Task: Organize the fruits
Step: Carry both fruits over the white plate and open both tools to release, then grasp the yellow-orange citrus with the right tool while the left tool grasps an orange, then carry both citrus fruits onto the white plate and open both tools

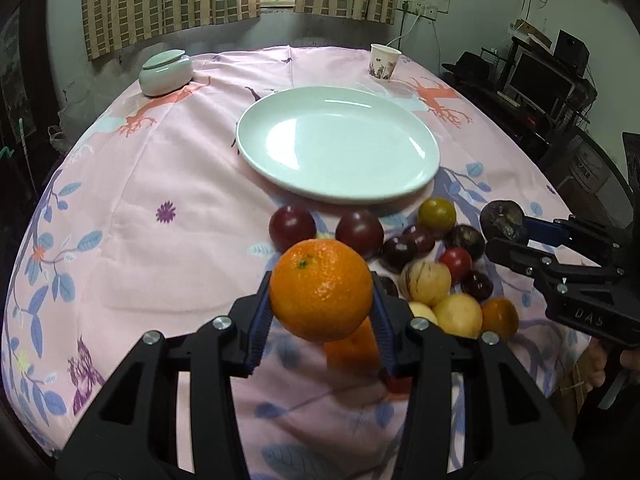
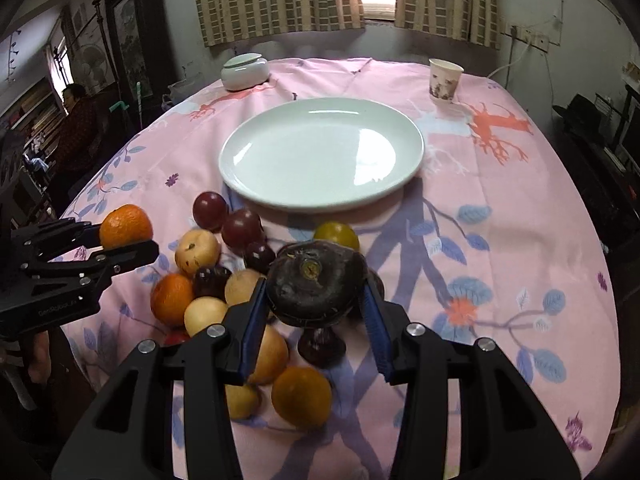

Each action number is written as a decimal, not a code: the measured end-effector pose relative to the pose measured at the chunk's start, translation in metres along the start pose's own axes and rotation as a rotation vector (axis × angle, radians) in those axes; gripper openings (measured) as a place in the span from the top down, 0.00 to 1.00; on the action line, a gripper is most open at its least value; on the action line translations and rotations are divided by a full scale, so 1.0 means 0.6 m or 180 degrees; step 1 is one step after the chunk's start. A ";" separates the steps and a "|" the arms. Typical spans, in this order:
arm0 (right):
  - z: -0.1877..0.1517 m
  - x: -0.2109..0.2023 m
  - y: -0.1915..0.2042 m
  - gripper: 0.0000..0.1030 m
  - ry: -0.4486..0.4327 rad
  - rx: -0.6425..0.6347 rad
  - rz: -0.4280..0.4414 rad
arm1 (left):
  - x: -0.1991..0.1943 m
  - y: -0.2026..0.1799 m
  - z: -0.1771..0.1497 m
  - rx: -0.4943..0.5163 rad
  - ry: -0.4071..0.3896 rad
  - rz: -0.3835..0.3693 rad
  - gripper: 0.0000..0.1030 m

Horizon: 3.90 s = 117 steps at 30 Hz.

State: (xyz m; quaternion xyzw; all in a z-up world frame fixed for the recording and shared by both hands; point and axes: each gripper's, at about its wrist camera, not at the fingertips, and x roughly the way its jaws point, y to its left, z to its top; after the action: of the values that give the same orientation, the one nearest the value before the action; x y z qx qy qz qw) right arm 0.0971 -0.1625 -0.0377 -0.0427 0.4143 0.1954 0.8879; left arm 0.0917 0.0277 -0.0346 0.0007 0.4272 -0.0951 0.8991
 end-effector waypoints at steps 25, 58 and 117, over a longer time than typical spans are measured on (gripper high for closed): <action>0.297 0.327 -0.108 0.55 0.0557 -0.0066 0.0104 | 0.334 0.024 0.344 -0.0166 0.0509 0.0118 0.55; -0.111 -0.089 0.040 0.29 0.0130 0.0148 -0.0282 | -0.068 -0.039 -0.112 0.0035 -0.0214 0.0085 0.02; -0.115 -0.042 0.018 0.64 0.0194 0.0427 -0.0021 | -0.003 -0.028 -0.094 -0.0119 0.0107 -0.0143 0.57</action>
State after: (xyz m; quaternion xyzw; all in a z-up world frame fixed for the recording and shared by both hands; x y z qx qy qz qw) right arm 0.0286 -0.1766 -0.0632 0.0097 0.4532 0.1628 0.8764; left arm 0.0445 0.0158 -0.0678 -0.0242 0.4439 -0.1073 0.8893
